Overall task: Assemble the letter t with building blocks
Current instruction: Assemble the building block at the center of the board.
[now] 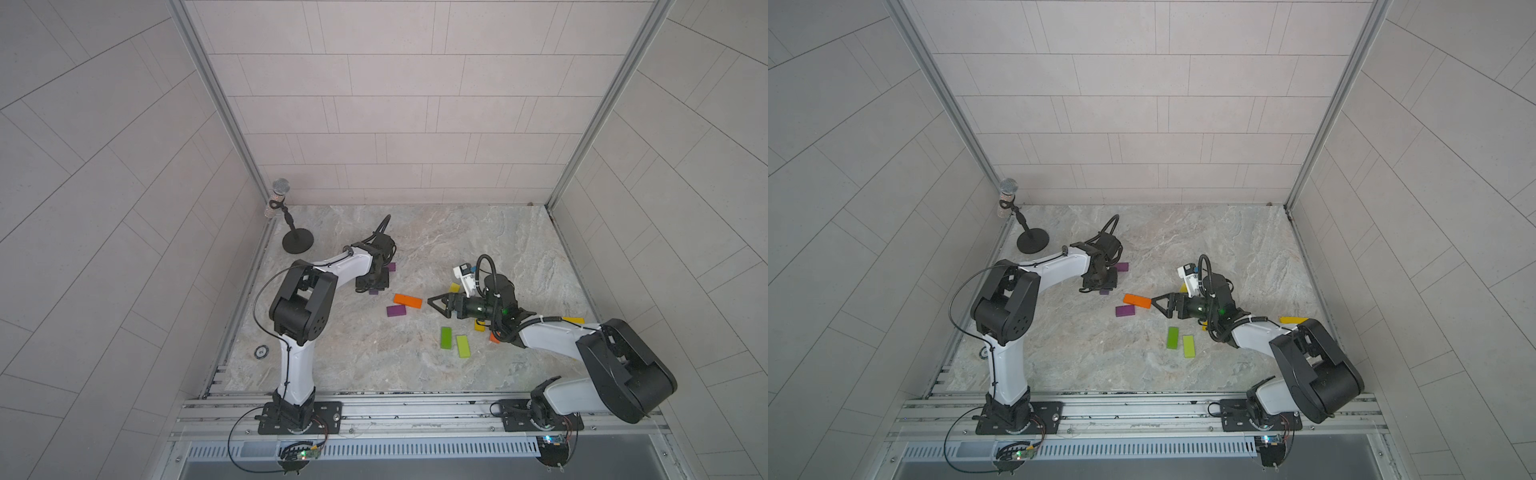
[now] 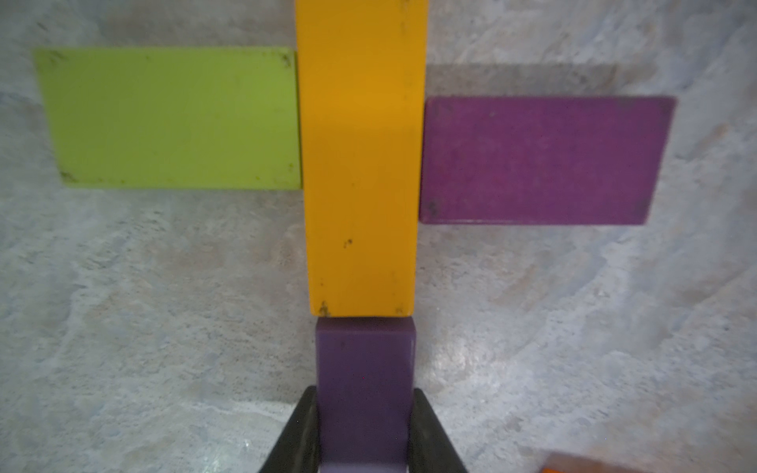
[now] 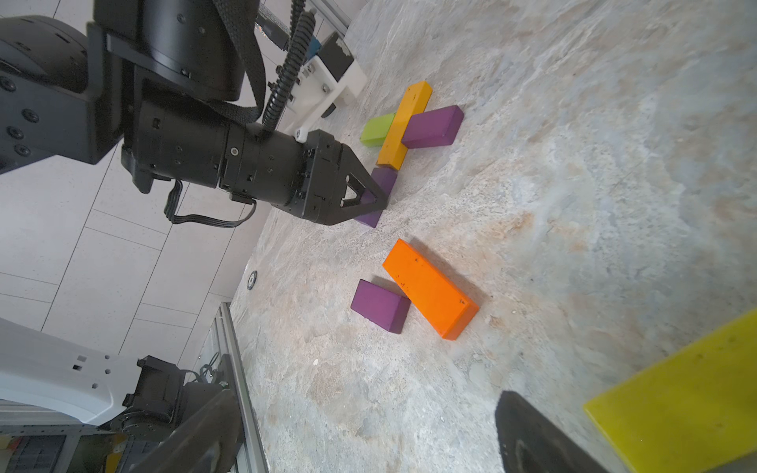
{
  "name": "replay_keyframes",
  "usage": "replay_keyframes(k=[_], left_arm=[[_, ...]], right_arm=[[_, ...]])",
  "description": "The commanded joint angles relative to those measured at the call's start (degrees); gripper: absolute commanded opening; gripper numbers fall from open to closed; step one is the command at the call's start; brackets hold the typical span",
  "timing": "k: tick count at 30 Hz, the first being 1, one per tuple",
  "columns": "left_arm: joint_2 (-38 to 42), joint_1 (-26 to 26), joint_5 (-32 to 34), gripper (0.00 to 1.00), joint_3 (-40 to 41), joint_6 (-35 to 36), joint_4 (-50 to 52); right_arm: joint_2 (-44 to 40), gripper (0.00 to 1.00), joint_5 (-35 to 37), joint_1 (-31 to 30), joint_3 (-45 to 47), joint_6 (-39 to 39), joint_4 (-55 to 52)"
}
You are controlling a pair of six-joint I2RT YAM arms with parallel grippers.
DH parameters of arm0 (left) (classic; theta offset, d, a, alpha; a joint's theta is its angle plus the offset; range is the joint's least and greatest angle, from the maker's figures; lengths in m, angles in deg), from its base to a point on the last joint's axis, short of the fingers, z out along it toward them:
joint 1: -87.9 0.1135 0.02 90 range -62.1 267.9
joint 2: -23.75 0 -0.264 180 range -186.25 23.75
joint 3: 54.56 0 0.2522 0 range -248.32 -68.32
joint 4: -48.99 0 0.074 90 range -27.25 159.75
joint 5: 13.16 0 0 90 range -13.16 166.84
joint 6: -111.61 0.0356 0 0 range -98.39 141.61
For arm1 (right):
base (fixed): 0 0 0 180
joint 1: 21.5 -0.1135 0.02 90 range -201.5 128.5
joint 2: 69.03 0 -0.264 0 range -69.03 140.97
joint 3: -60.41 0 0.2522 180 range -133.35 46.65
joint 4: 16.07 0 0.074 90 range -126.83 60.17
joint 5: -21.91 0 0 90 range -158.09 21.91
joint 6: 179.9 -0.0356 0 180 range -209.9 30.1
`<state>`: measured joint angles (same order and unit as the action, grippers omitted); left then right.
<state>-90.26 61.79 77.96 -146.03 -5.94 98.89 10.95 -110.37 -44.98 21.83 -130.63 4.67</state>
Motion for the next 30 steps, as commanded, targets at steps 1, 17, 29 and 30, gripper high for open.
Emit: replay_keyframes(k=[1, 17, 29, 30], left_arm=[[-1.2, 0.6, 0.9, 0.23, -0.2, -0.1, 1.1], [-1.1, 0.7, 0.9, 0.43, -0.1, 0.1, 1.0], [2.0, 0.6, -0.1, 0.50, 3.4, -0.4, -0.3], [2.2, 0.6, -0.2, 0.50, 3.8, -0.5, -0.4]], right_arm=[[0.3, 1.00, -0.7, -0.2, -0.3, 0.4, 1.2], [0.4, 1.00, -0.9, -0.2, -0.3, 0.4, 1.1], [0.6, 1.00, -0.9, -0.2, -0.2, 0.5, 1.1], [0.5, 1.00, -1.0, -0.2, -0.2, 0.5, 1.1]])
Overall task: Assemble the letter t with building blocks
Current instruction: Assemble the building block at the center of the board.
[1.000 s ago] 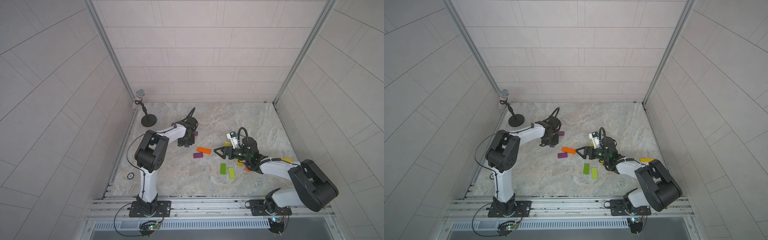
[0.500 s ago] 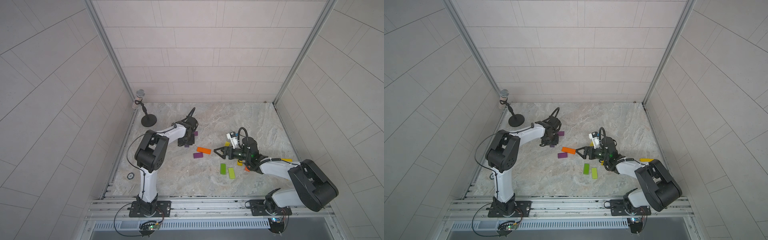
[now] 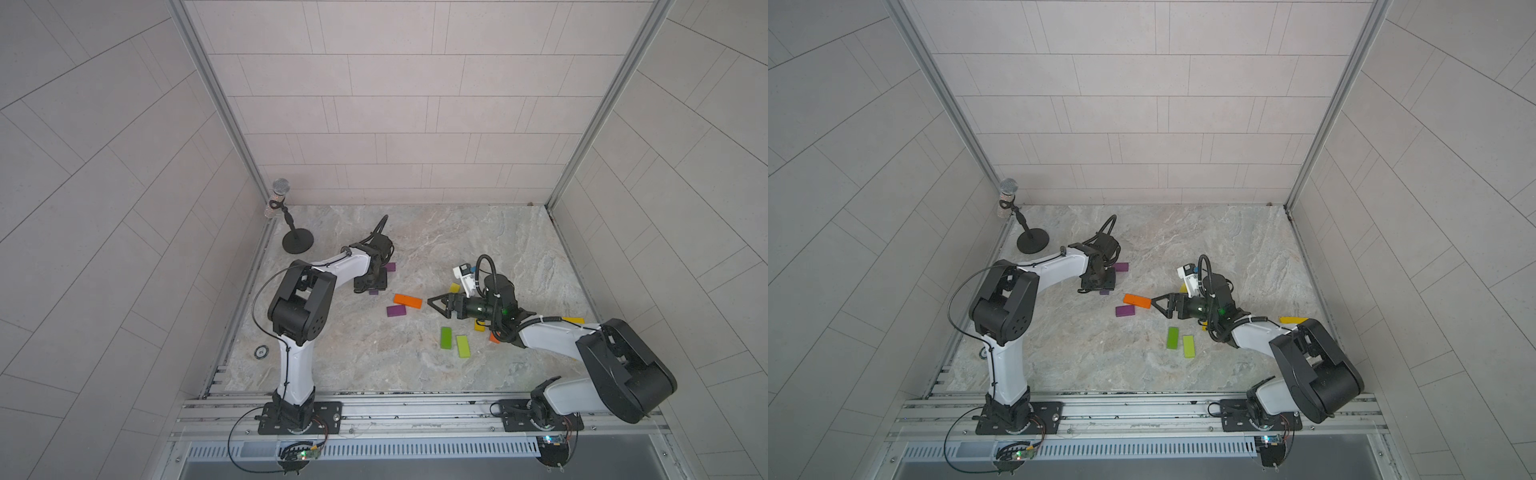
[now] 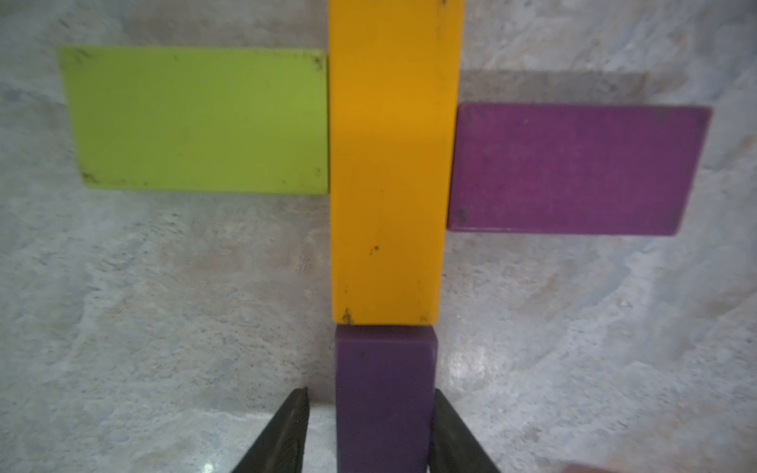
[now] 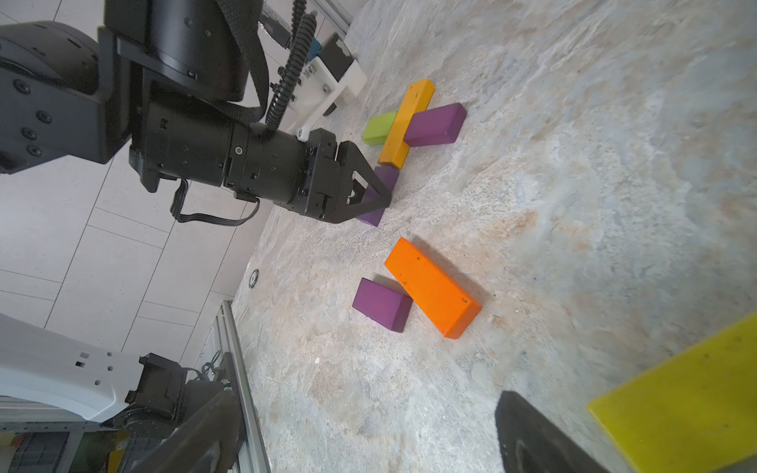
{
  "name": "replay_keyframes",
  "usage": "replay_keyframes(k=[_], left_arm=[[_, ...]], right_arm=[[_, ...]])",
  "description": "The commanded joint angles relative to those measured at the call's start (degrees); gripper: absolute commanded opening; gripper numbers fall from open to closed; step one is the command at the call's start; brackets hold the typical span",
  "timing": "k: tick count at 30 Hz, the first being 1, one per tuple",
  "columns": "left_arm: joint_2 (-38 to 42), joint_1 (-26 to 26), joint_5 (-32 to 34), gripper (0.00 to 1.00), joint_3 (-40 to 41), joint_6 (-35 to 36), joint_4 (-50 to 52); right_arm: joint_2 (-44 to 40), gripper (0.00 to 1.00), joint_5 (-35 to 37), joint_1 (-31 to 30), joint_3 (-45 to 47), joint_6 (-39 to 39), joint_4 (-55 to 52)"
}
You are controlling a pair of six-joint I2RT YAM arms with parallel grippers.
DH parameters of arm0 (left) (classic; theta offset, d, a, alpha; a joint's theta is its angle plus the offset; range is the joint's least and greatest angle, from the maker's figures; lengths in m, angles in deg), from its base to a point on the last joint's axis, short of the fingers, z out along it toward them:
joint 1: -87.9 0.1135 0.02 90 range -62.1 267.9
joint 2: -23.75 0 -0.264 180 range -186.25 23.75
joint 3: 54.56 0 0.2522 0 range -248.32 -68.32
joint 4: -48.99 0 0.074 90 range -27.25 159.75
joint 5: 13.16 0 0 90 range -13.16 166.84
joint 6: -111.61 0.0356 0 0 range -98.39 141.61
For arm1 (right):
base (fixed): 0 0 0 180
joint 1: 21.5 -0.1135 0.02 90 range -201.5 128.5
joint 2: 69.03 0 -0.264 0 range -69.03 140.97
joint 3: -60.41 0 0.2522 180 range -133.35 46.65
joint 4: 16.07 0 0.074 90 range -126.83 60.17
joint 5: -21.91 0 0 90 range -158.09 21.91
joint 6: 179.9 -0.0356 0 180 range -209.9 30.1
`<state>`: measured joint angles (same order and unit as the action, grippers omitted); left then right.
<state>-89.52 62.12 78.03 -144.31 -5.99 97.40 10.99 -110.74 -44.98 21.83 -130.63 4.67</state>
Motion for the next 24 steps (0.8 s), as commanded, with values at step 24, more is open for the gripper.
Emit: replay_keyframes(k=[24], left_arm=[[1.8, -0.9, -2.0, 0.27, 4.2, -1.8, -1.1]], right_arm=[[0.2, 1.00, -0.6, -0.2, -0.2, 0.6, 0.9]])
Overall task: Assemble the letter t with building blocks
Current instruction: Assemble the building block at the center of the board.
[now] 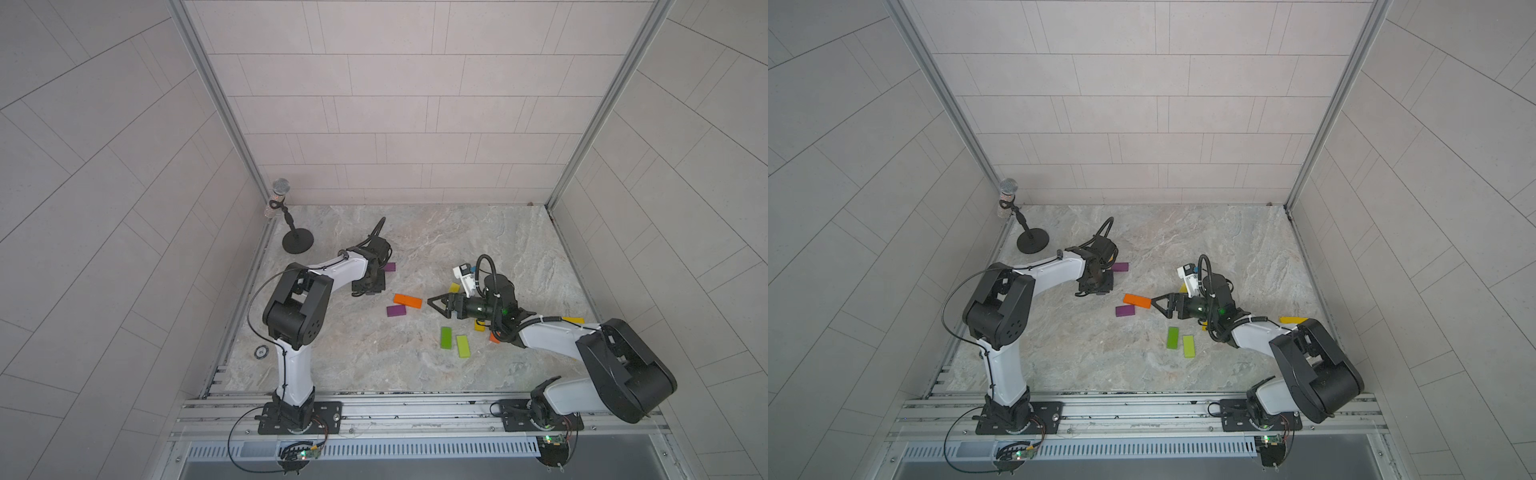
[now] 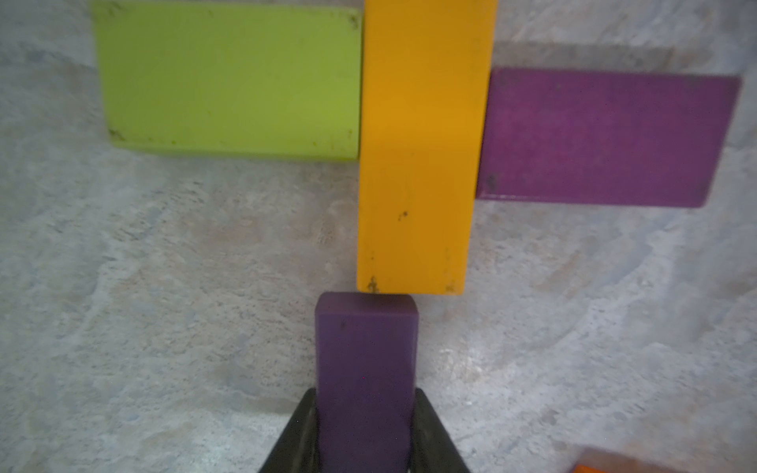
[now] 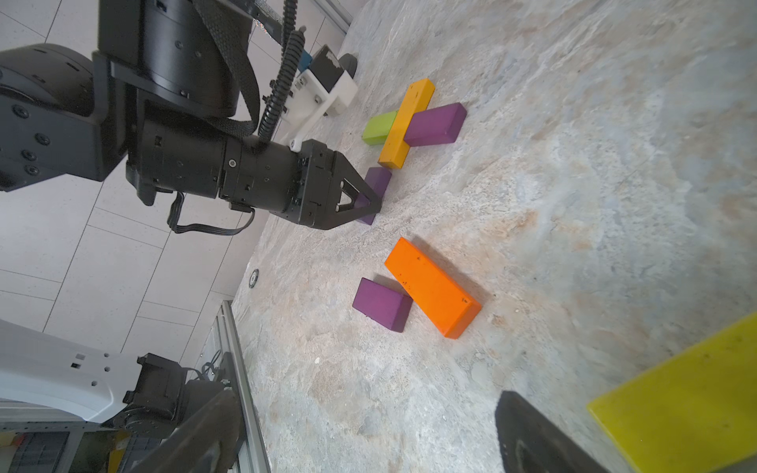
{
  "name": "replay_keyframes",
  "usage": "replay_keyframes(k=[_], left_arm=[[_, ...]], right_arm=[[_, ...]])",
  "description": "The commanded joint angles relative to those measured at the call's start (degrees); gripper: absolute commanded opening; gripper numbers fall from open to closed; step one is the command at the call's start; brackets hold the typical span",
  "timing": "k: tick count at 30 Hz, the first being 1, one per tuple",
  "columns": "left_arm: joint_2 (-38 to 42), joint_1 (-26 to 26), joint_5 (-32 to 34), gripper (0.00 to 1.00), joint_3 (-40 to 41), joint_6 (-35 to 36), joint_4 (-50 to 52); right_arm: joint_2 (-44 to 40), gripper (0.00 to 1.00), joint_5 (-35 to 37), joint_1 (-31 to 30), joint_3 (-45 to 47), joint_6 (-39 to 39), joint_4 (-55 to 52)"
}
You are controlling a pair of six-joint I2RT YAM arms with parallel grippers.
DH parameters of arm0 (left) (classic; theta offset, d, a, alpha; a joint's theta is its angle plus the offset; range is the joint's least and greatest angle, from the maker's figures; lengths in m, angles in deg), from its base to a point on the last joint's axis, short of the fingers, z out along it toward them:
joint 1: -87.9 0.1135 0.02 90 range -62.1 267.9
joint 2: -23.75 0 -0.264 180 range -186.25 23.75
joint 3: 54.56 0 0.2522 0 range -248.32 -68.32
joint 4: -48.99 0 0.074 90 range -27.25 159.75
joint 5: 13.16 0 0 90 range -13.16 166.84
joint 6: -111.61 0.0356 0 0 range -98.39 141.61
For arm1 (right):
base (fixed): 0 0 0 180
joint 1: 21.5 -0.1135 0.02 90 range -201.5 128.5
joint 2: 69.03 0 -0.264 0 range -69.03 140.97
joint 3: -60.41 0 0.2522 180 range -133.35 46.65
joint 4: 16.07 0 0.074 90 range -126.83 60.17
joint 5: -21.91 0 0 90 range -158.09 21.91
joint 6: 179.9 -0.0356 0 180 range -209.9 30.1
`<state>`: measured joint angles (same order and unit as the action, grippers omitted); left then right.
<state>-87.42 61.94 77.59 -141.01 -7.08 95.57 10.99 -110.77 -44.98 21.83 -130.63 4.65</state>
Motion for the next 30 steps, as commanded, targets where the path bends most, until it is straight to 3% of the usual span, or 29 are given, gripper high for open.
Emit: replay_keyframes(k=[1, 30], left_arm=[[-0.2, -1.0, -1.6, 0.26, 0.9, -0.7, 0.7], [-2.1, -1.9, 0.0, 0.27, -4.3, -0.7, 4.9]], right_arm=[[0.3, 1.00, -0.6, -0.2, -0.2, 0.6, 0.9], [0.7, 1.00, -0.8, -0.2, -0.2, 0.5, 1.3]])
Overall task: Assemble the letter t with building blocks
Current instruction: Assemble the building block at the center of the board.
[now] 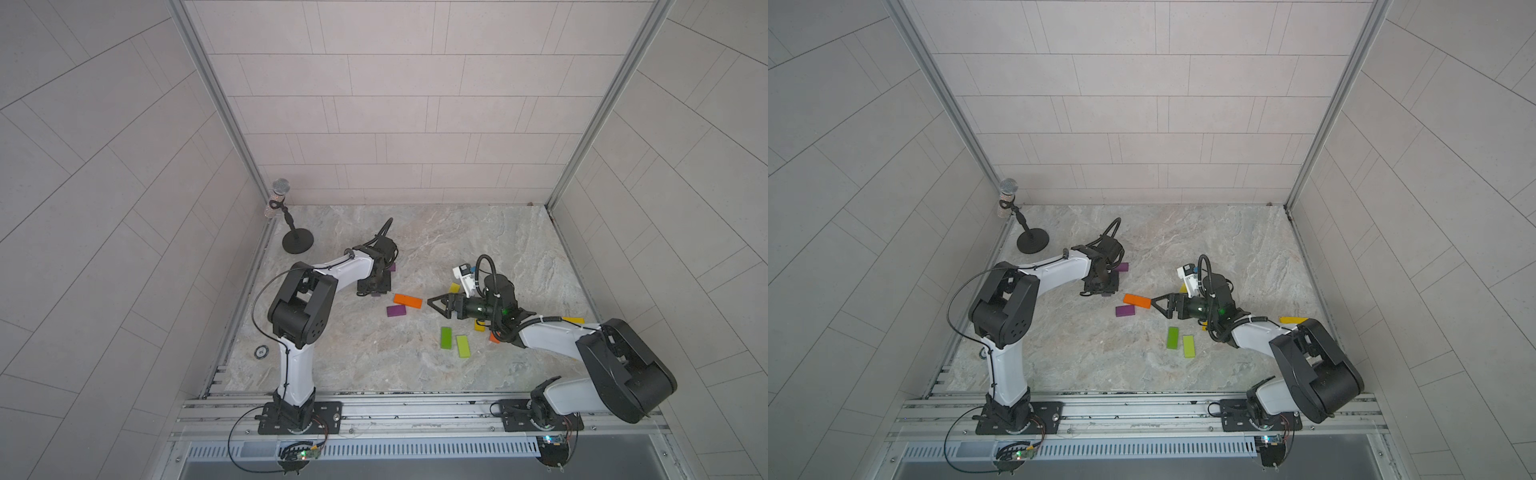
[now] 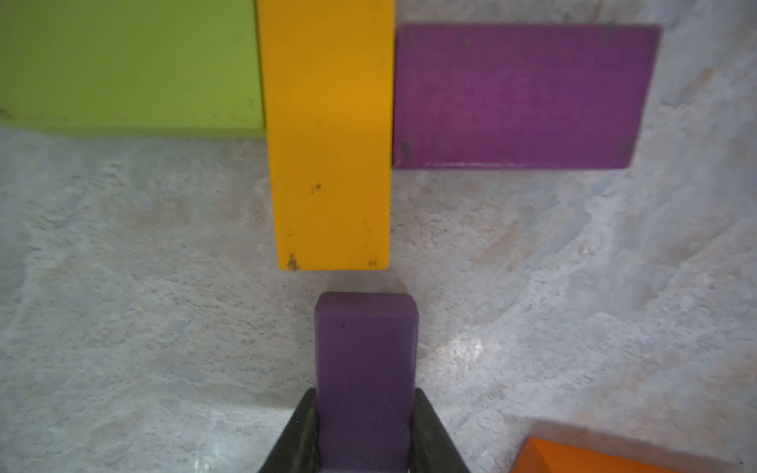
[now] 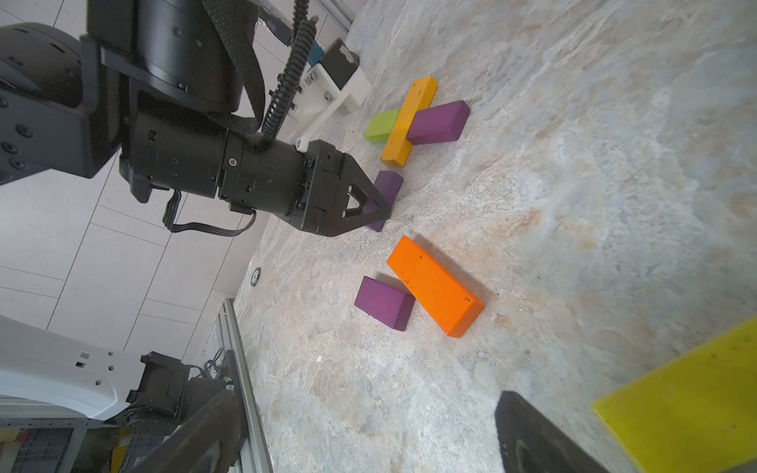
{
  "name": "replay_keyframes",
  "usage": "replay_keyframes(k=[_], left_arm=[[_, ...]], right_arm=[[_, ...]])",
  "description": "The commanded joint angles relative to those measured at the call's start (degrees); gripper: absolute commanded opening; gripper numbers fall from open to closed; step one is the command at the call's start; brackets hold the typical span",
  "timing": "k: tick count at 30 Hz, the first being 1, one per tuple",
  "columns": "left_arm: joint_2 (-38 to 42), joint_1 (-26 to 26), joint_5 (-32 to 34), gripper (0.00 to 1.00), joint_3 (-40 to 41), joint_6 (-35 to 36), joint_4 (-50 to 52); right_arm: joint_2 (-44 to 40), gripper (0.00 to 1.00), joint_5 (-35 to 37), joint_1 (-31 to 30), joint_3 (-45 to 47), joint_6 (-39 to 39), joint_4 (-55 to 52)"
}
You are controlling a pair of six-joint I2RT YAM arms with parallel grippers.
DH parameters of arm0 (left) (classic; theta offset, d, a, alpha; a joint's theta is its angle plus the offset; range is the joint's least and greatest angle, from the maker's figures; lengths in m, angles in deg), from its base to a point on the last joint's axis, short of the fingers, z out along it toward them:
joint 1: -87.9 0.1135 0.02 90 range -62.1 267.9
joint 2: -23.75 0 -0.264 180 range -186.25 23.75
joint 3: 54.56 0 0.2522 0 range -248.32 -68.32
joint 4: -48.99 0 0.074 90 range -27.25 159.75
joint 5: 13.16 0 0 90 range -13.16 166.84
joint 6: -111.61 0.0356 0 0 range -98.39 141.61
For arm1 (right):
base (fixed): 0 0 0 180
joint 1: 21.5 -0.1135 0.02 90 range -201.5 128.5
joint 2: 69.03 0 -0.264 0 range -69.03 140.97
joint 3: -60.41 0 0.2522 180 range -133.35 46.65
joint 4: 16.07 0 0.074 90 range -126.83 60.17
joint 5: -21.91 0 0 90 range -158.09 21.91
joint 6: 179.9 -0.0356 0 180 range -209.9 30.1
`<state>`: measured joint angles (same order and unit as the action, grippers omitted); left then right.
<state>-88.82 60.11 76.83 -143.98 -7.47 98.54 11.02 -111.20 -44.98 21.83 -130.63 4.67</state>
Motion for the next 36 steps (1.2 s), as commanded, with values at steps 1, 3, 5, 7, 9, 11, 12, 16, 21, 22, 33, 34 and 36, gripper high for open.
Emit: replay_keyframes(k=[1, 3, 5, 7, 9, 11, 12, 16, 21, 22, 33, 34, 36], left_arm=[[-0.7, 0.1, 1.0, 0.27, -1.3, -0.3, 2.0], [-0.5, 0.3, 1.3, 0.27, -1.2, -0.3, 2.2], [-0.5, 0.6, 1.4, 0.27, -1.2, -0.1, 2.2], [-0.6, 0.8, 1.2, 0.27, -1.4, 0.2, 1.9], [-1.0, 0.9, 1.3, 0.27, -1.7, 0.4, 2.2], [-1.3, 1.0, 1.4, 0.27, -1.9, 0.4, 2.3], [-1.4, 1.1, 1.4, 0.27, -2.0, 0.4, 2.3], [-1.5, 1.3, 1.5, 0.27, -1.8, 0.3, 2.3], [-1.6, 1.6, 1.5, 0.27, -1.9, 0.6, 2.2], [-1.7, 1.6, 1.4, 0.27, -2.1, 0.7, 2.1], [-3.0, 1.8, 1.5, 0.28, -3.0, 0.8, 2.2], [-3.0, 1.8, 1.6, 0.28, -3.1, 0.8, 2.4], [-3.1, 1.9, 1.8, 0.28, -3.4, 1.1, 2.6]], right_arm=[[0.8, 1.00, -0.4, -0.2, -0.2, 0.5, 1.2], [0.7, 1.00, -0.4, -0.2, -0.2, 0.5, 1.4], [0.8, 1.00, -0.4, -0.2, -0.2, 0.3, 1.4], [0.8, 1.00, -0.3, -0.2, -0.2, 0.4, 1.4], [0.8, 1.00, -0.4, -0.2, -0.2, 0.4, 1.4], [0.7, 1.00, -0.4, -0.2, -0.2, 0.3, 1.4], [0.7, 1.00, -0.4, -0.2, -0.2, 0.3, 1.4], [0.8, 1.00, -0.4, -0.2, -0.2, 0.4, 1.4], [0.8, 1.00, -0.4, -0.2, -0.2, 0.4, 1.4], [0.8, 1.00, -0.4, -0.2, -0.2, 0.3, 1.4], [0.7, 1.00, -0.4, -0.2, -0.2, 0.4, 1.2], [0.7, 1.00, -0.4, -0.2, -0.2, 0.5, 1.2], [0.7, 1.00, -0.4, -0.2, -0.2, 0.5, 1.2]])
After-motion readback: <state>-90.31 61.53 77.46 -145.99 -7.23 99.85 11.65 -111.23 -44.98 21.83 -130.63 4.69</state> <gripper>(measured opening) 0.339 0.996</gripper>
